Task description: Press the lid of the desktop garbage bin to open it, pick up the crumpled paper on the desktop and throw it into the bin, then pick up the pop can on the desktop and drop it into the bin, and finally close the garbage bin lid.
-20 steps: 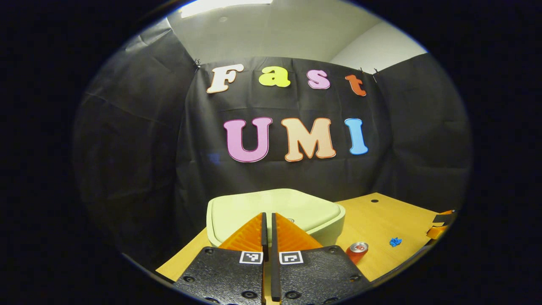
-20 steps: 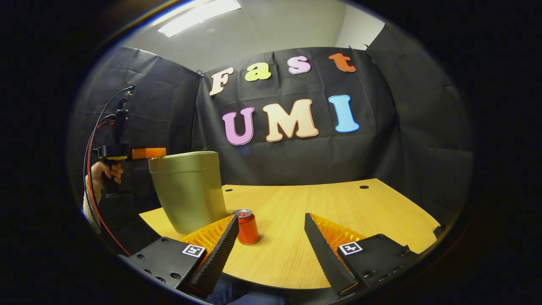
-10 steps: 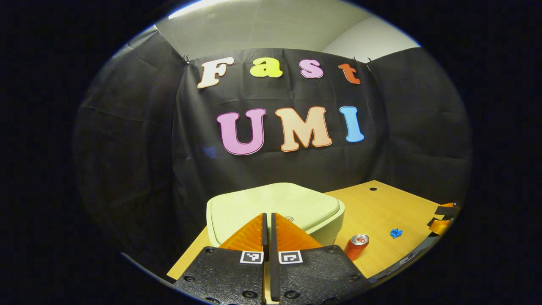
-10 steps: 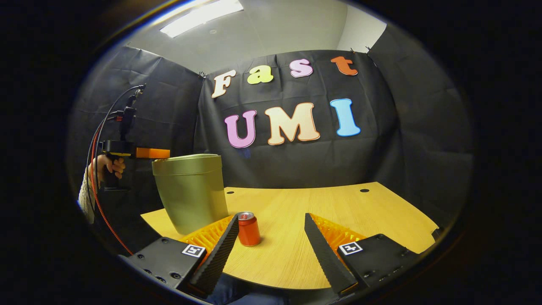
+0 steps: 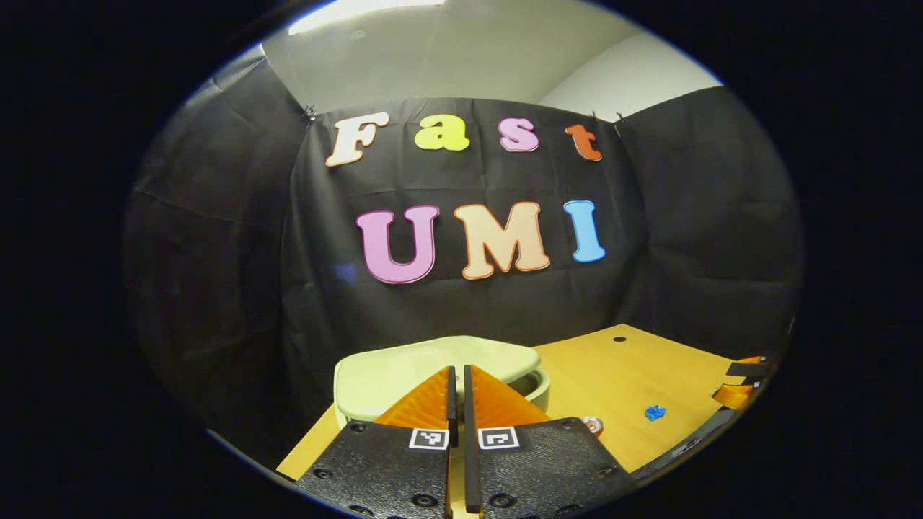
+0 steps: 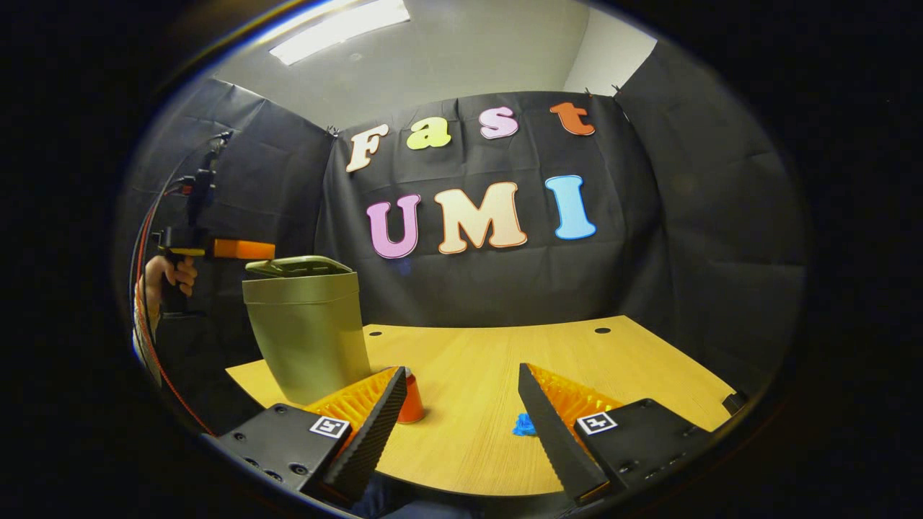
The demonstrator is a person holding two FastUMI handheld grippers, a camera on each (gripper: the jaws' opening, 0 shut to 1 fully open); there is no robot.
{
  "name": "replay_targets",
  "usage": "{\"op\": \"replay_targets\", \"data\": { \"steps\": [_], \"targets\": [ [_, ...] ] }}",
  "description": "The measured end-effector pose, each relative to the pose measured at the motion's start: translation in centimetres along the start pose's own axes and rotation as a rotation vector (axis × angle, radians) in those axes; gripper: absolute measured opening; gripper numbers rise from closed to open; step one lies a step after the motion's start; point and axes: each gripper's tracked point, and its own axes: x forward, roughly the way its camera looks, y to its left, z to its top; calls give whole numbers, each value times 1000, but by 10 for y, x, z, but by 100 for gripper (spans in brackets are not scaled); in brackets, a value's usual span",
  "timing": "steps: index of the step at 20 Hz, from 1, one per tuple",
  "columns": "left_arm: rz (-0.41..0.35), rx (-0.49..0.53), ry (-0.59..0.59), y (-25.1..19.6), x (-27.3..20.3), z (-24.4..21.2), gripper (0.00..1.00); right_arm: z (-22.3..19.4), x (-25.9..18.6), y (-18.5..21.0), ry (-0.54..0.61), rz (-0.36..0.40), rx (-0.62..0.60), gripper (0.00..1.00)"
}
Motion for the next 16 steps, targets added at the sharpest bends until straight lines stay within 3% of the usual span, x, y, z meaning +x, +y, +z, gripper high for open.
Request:
{"op": "replay_targets", "data": {
  "steps": [5, 6, 7, 8, 16],
  "targets": [
    [-106, 11, -32, -46, -15, -12, 0, -2, 2, 0, 5, -5, -17, 98],
    [-122, 16, -35, -54, -18, -20, 0, -3, 3, -1, 9, -7, -19, 98],
    [-142, 17, -31, -62, -20, -30, 6, -5, 4, -1, 14, -8, -17, 98],
    [-167, 12, -21, -72, -23, -44, 0, -7, 6, -2, 18, -9, -14, 98],
    [-315, -46, 48, -125, -30, -125, 0, -23, 17, -11, 67, -35, -45, 98]
  ]
}}
